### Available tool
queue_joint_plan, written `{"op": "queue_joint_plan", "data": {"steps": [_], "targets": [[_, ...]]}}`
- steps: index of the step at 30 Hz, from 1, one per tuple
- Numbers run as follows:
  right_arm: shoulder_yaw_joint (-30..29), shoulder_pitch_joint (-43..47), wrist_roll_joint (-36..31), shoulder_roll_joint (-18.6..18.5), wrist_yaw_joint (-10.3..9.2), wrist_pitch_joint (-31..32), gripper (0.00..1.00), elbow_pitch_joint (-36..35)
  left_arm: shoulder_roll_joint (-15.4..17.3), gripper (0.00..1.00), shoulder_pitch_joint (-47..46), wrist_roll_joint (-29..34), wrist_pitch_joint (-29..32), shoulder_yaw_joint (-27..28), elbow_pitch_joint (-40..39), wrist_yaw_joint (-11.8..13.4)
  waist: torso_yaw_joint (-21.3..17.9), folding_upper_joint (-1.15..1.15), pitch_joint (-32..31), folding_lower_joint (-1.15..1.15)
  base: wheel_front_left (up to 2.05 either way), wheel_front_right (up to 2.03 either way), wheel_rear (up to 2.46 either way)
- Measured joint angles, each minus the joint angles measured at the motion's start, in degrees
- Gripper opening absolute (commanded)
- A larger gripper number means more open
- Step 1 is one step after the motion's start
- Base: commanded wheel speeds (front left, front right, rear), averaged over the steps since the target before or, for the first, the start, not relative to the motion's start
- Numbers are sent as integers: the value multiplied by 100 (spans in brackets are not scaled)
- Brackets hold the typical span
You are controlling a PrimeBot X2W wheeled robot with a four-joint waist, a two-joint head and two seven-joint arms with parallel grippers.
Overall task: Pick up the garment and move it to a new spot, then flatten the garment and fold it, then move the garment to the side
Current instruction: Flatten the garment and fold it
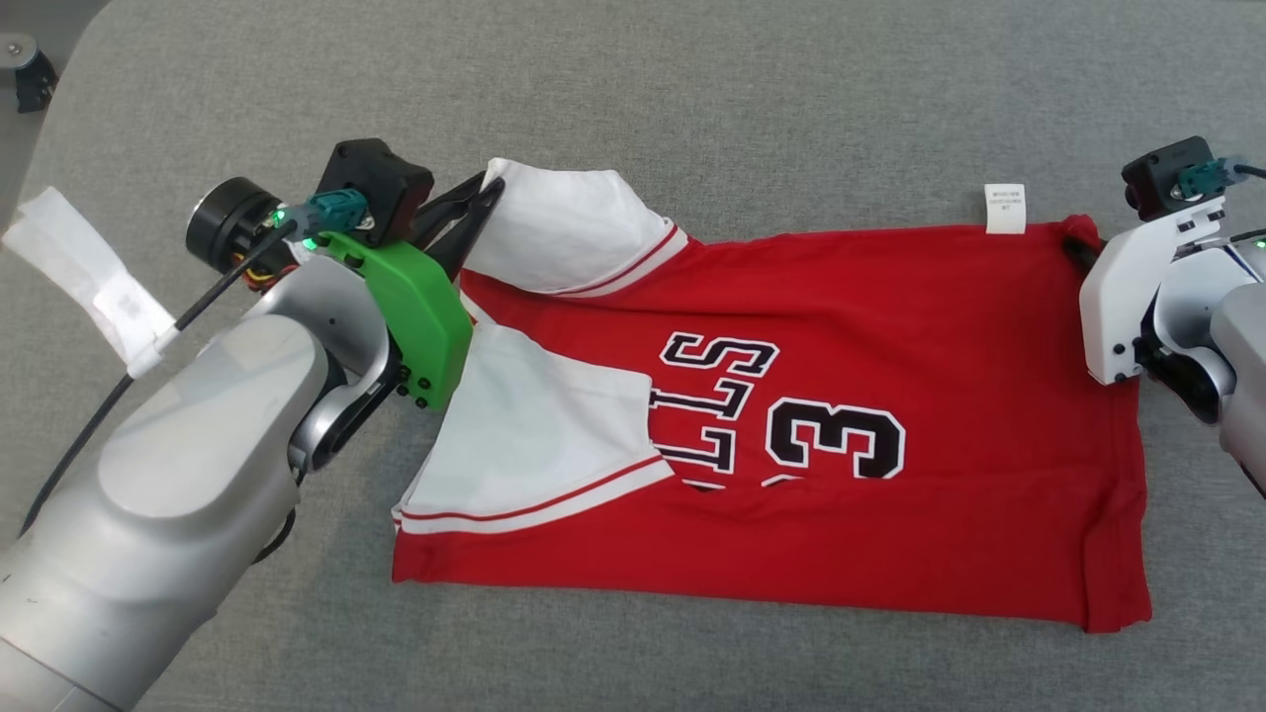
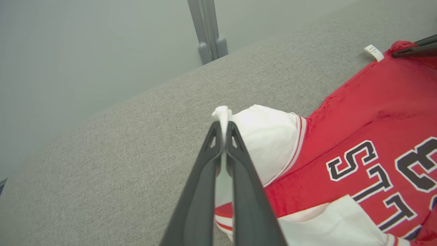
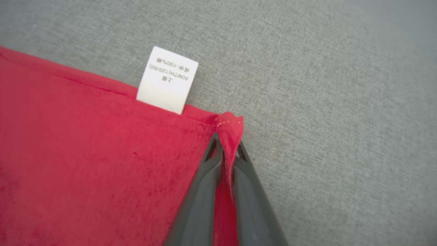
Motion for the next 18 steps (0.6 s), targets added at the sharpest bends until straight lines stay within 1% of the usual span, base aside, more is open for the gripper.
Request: {"op": "queue_joint_plan", "data": {"steps": [5, 10, 18], "targets": [[170, -36, 64, 27, -1, -363, 0, 172, 127, 0, -2, 112, -182, 12, 346, 87, -138, 0, -72, 0, 0, 0, 0], [248, -216, 135, 88, -1, -846, 0, 238, 124, 0, -181, 214, -374, 70, 691, 133, -326, 0, -92, 0, 0, 0, 0], [360, -522, 145, 170, 0, -1563, 0, 457, -29, 0, -826, 508, -846, 69, 1671, 23, -599, 0, 63, 0, 0, 0, 0]]}}
